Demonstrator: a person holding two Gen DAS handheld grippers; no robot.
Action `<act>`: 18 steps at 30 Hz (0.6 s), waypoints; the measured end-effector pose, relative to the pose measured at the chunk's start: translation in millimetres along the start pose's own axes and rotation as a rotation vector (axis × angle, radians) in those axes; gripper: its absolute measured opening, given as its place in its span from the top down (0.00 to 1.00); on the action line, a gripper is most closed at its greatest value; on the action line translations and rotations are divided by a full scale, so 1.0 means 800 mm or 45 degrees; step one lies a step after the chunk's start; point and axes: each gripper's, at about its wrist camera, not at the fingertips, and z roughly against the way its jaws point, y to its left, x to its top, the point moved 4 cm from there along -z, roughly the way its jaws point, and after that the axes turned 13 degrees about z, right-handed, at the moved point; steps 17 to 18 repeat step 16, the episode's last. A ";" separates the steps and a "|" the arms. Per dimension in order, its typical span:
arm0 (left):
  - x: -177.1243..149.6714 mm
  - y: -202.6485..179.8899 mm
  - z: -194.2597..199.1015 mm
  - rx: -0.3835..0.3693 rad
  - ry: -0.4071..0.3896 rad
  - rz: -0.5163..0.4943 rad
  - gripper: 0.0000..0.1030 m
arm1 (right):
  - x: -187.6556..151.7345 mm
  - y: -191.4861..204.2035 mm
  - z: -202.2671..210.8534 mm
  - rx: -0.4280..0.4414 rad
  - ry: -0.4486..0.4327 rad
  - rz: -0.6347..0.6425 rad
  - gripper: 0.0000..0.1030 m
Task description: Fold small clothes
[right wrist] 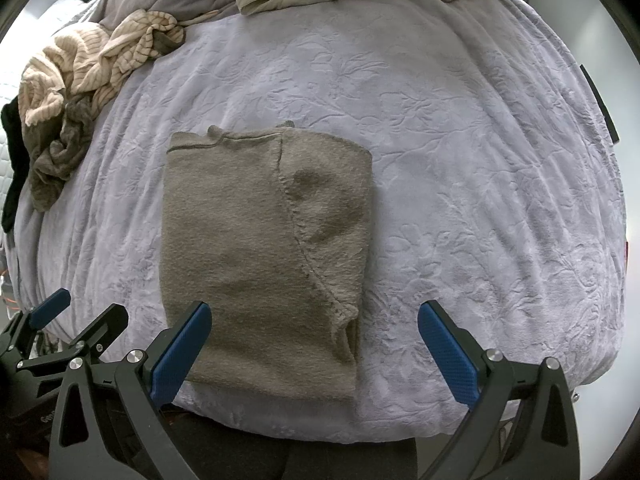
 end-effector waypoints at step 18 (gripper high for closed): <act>0.005 0.002 0.002 -0.005 -0.033 -0.019 0.00 | 0.002 0.001 -0.001 -0.001 0.002 0.002 0.00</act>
